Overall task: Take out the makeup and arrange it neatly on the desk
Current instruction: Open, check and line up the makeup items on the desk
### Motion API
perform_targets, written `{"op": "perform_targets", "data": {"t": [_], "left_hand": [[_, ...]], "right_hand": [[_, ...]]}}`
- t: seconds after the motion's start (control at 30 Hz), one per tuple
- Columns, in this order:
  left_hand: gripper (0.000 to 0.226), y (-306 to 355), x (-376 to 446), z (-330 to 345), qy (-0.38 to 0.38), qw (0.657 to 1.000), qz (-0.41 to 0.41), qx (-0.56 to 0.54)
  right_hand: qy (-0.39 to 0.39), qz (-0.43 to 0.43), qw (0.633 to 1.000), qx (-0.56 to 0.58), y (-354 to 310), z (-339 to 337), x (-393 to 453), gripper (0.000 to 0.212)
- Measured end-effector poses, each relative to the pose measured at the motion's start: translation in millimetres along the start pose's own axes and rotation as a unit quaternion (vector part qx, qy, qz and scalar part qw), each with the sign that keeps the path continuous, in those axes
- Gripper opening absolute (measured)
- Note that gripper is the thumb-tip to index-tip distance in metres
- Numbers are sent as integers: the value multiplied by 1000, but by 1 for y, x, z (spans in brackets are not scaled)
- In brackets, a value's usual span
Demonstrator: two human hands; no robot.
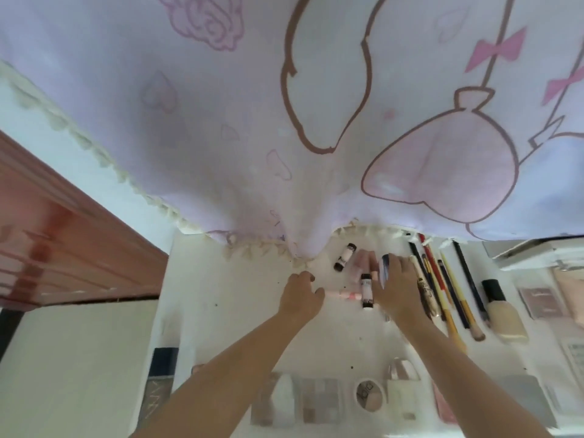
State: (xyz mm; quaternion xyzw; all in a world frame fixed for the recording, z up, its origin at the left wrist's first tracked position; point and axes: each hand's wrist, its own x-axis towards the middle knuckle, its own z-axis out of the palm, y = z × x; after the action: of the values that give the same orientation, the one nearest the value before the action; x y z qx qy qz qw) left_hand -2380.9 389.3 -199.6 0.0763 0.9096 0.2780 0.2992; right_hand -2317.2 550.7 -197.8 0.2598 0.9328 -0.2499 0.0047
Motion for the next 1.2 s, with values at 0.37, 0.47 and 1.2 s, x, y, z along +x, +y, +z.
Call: {"op": "perform_targets", "data": {"t": [0.37, 0.47, 1.2], "left_hand": [[35, -181, -95, -99, 107, 990, 72, 61], [41, -222, -117, -112, 146, 986, 37, 77], [31, -273, -139, -150, -37, 971, 152, 183]], "right_hand": [[-51, -73, 994, 61, -117, 70, -114, 29], [-78, -106, 990, 51, -141, 96, -141, 28], [-306, -266, 899, -167, -251, 117, -142, 45]]}}
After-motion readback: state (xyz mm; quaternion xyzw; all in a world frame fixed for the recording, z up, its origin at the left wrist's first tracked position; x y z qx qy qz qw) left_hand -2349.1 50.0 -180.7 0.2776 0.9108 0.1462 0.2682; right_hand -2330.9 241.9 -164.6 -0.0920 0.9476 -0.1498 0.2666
